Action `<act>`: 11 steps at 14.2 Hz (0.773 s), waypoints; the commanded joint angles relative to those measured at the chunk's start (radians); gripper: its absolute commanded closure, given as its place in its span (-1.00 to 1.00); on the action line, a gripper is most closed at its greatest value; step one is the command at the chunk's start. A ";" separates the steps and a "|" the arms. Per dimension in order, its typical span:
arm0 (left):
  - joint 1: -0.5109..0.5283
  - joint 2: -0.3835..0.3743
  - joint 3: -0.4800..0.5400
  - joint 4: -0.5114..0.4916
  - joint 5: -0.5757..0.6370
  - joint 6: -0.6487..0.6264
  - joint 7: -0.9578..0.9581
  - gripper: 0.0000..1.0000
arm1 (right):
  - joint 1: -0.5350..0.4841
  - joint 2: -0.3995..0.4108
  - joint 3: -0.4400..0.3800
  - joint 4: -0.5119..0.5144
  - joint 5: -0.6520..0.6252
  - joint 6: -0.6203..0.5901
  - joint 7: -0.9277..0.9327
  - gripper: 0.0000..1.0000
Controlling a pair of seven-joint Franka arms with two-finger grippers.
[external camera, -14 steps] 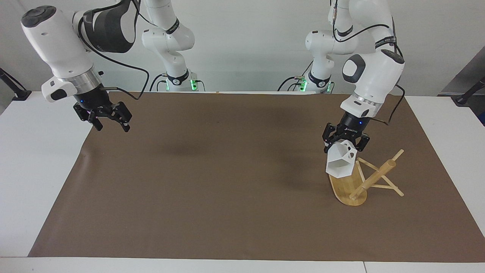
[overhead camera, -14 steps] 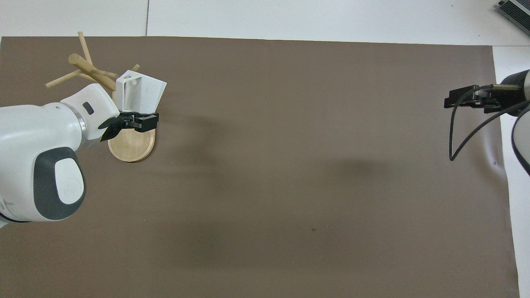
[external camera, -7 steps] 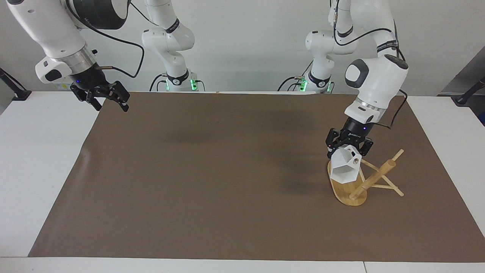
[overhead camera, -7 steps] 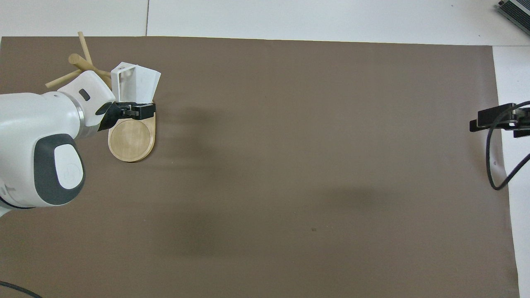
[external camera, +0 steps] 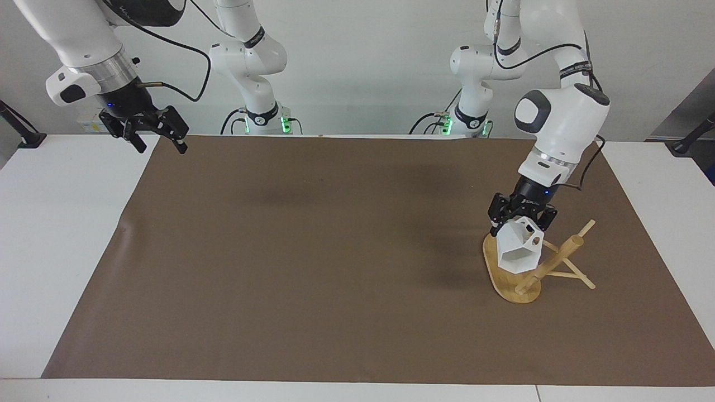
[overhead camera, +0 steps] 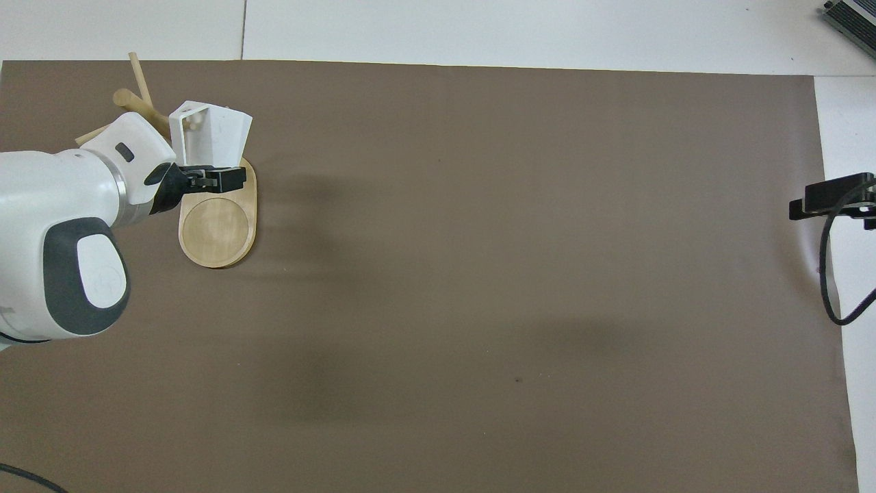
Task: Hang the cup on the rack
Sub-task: 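Move the cup with the left gripper onto a rack peg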
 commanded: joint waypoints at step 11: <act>0.027 0.018 -0.004 0.016 0.004 0.010 -0.141 1.00 | -0.019 -0.057 0.043 -0.144 -0.054 0.066 -0.017 -1.00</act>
